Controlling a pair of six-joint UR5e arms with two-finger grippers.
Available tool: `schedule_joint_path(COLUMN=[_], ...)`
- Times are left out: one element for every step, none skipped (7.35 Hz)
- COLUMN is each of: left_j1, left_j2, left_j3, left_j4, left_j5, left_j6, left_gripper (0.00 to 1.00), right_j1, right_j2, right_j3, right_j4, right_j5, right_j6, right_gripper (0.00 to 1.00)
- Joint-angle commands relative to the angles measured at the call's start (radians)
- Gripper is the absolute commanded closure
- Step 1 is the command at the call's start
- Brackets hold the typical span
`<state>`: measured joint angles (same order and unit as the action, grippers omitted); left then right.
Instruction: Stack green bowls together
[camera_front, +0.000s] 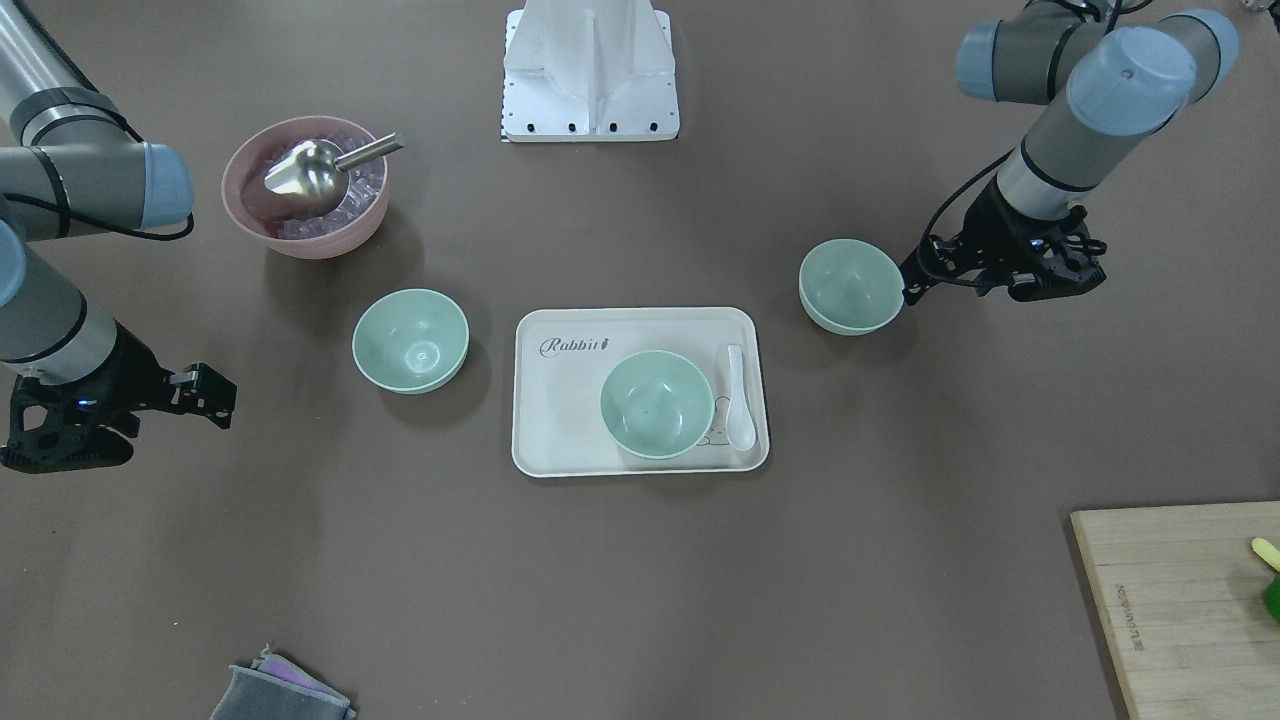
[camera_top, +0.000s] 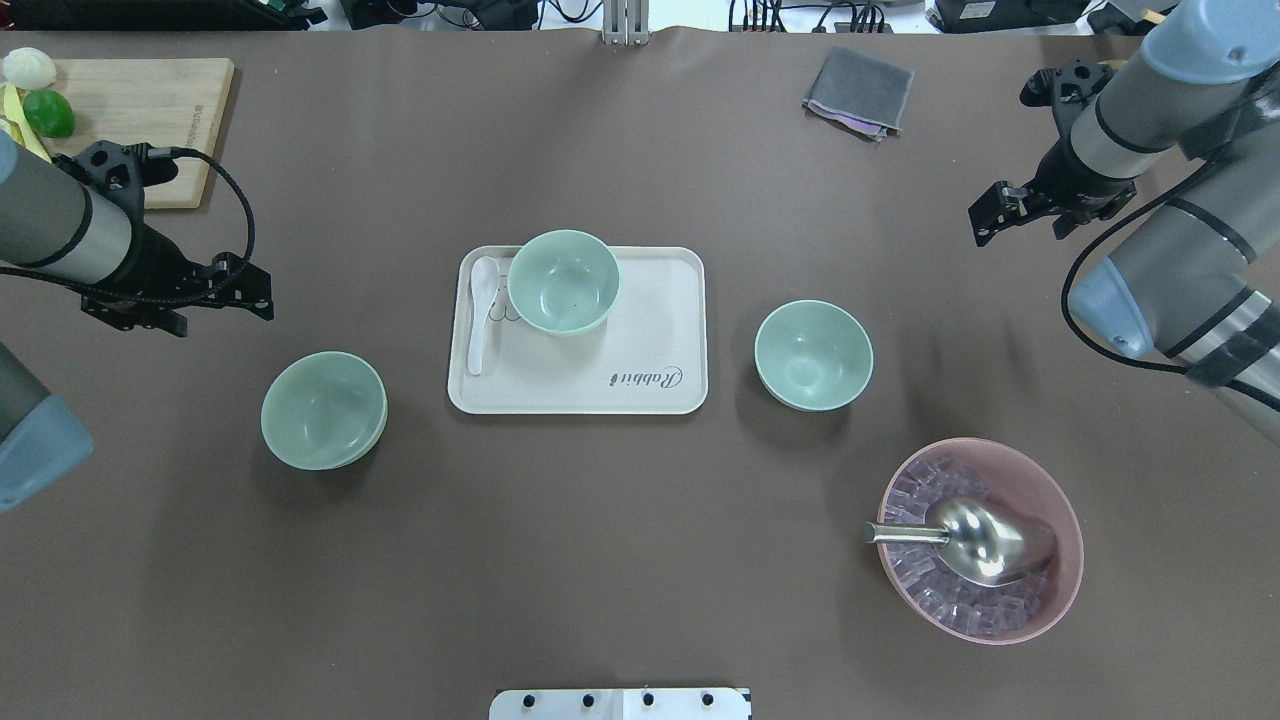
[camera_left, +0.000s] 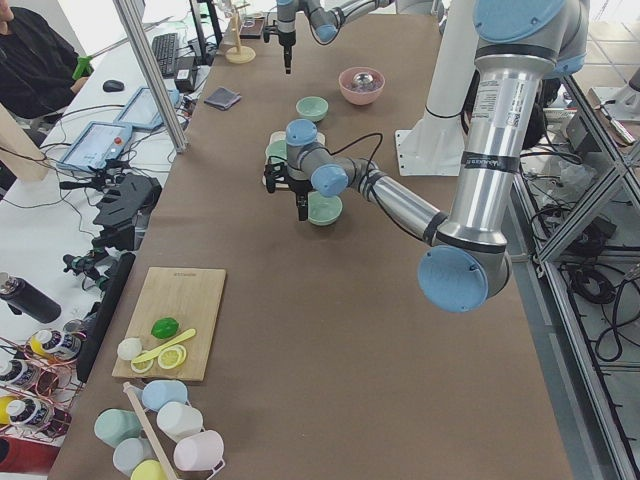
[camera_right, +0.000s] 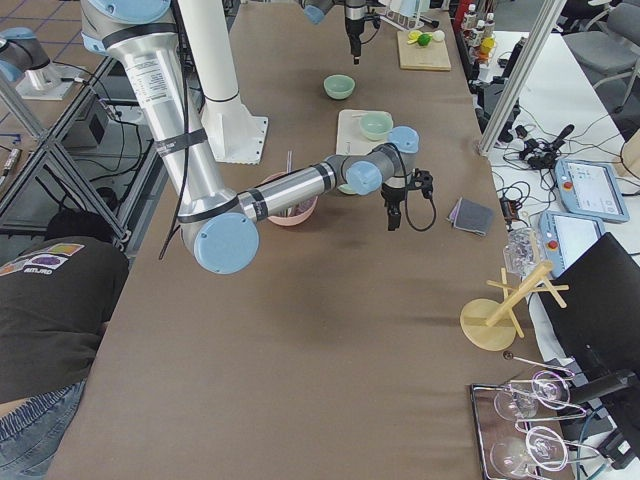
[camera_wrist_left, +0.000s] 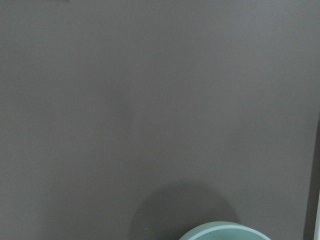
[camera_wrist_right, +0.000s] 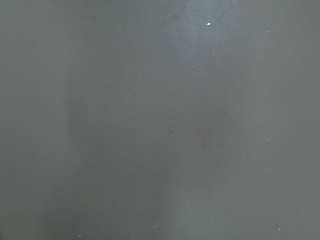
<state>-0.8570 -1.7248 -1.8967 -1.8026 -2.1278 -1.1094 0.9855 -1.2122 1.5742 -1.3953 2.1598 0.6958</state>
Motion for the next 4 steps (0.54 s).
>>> schedule_joint_path(left_j1=[0.024, 0.05, 0.068, 0.105], left_j2=[0.005, 0.005, 0.005, 0.007], left_j3=[-0.001, 0.002, 0.011, 0.016], left_j4=[-0.004, -0.004, -0.007, -0.007], left_j5=[0.003, 0.003, 0.003, 0.044], left_j6=[-0.001, -0.001, 0.002, 0.0], left_gripper=[0.03, 0.04, 0.05, 0.05], right_j1=[-0.011, -0.011, -0.011, -0.011], right_j2=[0.006, 0.017, 0.058, 0.063], right_j3=[0.003, 0.013, 0.018, 0.02], right_j4=[0.01, 0.013, 0.006, 0.002], right_j5=[0.073, 0.107, 0.11, 0.109], right_j6=[0.002, -0.002, -0.004, 0.007], right_gripper=[0.0, 0.0, 0.0, 0.0])
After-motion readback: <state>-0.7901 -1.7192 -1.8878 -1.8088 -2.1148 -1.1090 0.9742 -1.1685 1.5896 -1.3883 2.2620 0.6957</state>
